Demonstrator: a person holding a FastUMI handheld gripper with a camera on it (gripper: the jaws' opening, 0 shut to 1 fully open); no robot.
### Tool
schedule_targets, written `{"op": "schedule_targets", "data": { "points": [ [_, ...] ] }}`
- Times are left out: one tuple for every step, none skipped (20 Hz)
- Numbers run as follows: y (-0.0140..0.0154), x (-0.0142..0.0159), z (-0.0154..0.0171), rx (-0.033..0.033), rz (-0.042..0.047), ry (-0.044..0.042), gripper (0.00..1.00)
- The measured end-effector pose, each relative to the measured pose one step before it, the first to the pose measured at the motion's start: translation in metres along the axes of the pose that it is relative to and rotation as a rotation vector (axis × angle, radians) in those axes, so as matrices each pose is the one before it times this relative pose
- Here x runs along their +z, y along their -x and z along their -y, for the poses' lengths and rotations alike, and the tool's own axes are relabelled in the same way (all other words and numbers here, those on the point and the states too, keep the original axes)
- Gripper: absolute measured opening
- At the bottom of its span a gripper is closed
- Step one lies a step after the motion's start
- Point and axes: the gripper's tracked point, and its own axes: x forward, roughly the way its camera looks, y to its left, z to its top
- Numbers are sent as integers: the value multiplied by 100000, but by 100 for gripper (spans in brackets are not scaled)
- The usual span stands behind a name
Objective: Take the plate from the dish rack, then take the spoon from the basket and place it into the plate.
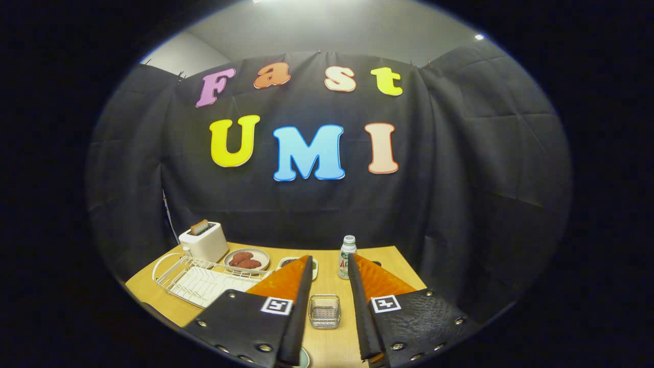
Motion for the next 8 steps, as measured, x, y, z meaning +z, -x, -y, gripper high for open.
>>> {"op": "schedule_targets", "data": {
  "points": [
    [65,703,32,1715,2421,522,70],
    [-182,127,323,912,1025,793,98],
    [113,34,207,296,470,376,96],
    [224,198,-202,455,599,41,97],
    [113,36,82,214,1131,292,97],
    [83,34,127,478,900,21,96],
    [87,-85,-12,872,287,-52,96],
    [59,-128,23,734,205,-320,96]
  ]
}}
